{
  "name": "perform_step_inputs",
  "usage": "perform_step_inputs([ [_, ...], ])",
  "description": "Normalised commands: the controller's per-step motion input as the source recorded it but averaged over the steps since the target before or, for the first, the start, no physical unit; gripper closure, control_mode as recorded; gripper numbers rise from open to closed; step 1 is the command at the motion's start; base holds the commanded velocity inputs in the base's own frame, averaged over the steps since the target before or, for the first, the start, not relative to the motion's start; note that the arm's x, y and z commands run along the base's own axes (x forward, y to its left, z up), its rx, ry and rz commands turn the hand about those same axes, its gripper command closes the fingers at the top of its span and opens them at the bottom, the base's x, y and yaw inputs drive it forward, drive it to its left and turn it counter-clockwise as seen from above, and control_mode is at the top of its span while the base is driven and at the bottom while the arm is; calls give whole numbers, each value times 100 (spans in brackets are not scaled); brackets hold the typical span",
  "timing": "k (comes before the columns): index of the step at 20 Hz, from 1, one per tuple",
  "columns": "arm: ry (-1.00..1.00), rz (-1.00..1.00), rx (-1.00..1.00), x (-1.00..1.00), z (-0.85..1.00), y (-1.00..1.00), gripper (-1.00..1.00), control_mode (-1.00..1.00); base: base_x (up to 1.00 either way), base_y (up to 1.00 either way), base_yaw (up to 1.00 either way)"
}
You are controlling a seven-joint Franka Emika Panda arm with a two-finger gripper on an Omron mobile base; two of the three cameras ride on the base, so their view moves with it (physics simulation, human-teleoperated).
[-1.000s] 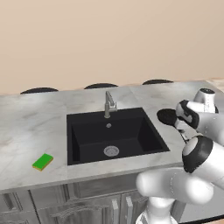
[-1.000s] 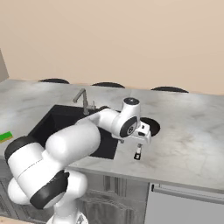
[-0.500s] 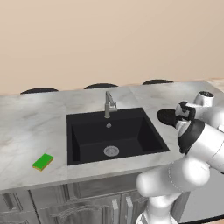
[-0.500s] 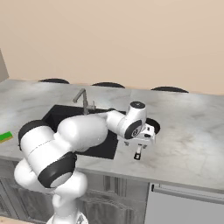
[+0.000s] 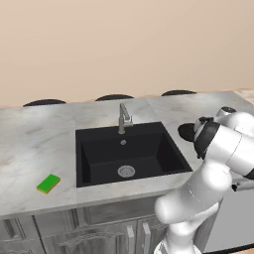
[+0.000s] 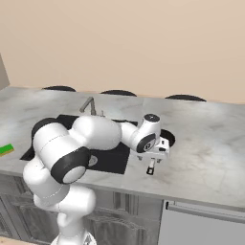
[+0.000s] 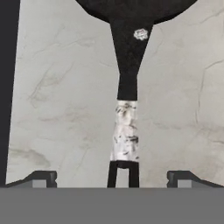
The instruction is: Pick the pan and sponge and place them into the sink. Then turn on the water.
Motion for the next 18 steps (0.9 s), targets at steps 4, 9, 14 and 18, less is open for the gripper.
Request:
perform_step_inputs([
  [4, 0, 2, 0, 20, -26, 0, -100, -100, 0, 0, 0],
  [9, 0, 2, 0, 14, -28, -2, -100, -100, 0, 0, 0],
  [14, 0, 3, 0, 4, -32, -6, -100, -100, 0, 0, 0],
  [18, 0, 2, 0, 5, -29, -8, -100, -100, 0, 0, 0],
])
